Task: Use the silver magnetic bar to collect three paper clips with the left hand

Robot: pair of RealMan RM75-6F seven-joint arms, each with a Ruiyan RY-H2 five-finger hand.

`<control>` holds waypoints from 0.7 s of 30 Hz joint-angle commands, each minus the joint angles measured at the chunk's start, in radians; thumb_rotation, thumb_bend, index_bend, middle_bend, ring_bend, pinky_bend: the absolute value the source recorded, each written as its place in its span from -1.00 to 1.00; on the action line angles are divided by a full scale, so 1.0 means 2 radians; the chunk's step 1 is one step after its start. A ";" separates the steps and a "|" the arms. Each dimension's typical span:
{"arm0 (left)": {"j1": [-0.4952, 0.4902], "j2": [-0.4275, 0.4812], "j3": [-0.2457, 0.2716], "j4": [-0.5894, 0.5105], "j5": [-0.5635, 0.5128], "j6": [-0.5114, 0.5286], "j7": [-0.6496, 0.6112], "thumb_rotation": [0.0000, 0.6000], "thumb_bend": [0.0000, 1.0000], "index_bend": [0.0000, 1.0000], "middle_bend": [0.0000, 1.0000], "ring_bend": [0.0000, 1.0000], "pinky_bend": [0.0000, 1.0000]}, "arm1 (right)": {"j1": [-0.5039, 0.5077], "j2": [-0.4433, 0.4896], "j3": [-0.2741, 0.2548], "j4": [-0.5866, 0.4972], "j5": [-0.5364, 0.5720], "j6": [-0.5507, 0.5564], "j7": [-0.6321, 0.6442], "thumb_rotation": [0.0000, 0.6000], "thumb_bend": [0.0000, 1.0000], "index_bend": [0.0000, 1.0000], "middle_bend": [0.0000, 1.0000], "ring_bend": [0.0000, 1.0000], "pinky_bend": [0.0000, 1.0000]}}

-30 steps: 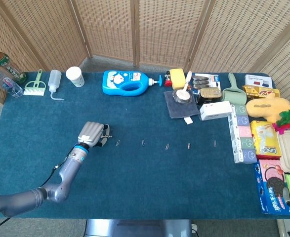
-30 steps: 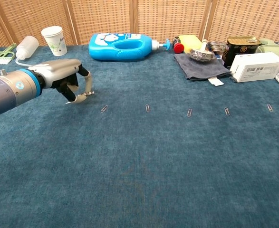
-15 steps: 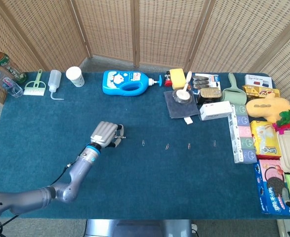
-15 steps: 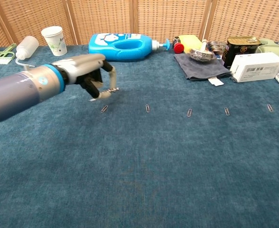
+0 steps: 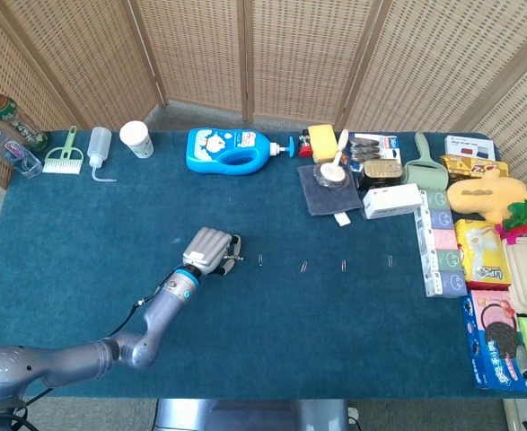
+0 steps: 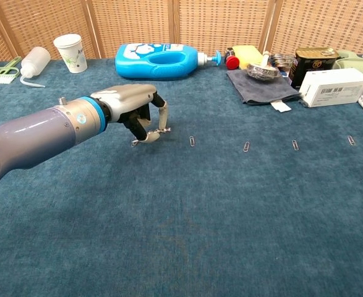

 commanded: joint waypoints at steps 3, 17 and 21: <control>0.000 0.001 -0.004 0.001 0.007 0.009 -0.005 1.00 -0.22 0.19 1.00 1.00 1.00 | 0.001 0.000 0.000 0.000 -0.001 -0.001 -0.001 0.77 0.01 -1.00 -1.00 -1.00 -1.00; 0.003 0.054 -0.027 -0.009 -0.003 0.028 0.003 1.00 -0.22 0.19 1.00 1.00 1.00 | 0.006 0.000 0.003 -0.008 -0.002 -0.004 -0.010 0.77 0.01 -1.00 -1.00 -1.00 -1.00; 0.003 0.063 -0.032 0.005 -0.014 0.027 0.008 1.00 -0.22 0.19 1.00 1.00 1.00 | 0.010 0.000 0.003 -0.012 -0.003 -0.009 -0.014 0.76 0.01 -1.00 -1.00 -1.00 -1.00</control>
